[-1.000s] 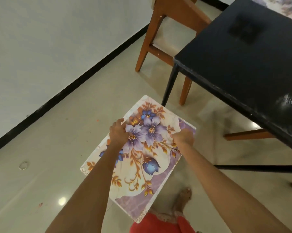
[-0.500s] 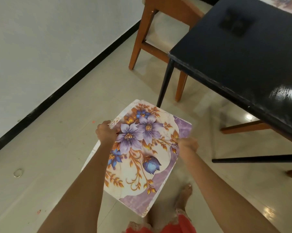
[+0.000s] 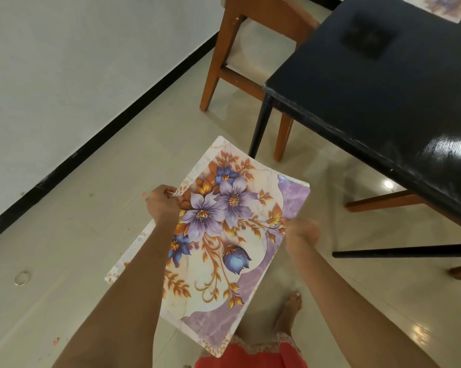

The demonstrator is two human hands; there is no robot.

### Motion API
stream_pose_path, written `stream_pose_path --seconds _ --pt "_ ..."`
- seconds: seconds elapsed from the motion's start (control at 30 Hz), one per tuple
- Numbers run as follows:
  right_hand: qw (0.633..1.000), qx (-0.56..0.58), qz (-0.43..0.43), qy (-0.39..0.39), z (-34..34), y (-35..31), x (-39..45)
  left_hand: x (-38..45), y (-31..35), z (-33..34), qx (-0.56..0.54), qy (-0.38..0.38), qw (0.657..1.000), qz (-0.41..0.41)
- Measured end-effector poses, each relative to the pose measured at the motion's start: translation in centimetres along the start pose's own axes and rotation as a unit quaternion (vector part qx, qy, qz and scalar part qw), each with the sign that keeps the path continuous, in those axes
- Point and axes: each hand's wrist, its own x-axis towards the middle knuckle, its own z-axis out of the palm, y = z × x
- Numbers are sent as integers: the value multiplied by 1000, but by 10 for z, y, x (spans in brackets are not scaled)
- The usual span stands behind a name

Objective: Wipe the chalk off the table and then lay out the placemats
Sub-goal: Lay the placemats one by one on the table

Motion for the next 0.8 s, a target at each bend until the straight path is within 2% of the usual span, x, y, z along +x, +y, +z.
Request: stream_pose_path --seconds 0.2,0.43,0.6,0.8 --pt "998 11 -50 39 -1 2 -8 3 0 -1 2 -27 1000 12" --pt "995 69 -37 66 -6 6 -8 2 -16 5 -2 -111 994 -3" --pt "981 160 -38 101 -6 2 -9 0 -15 3 39 -104 994 11" --pt "964 231 -58 116 -8 -2 -18 0 -8 -4 -9 -98 995 17"
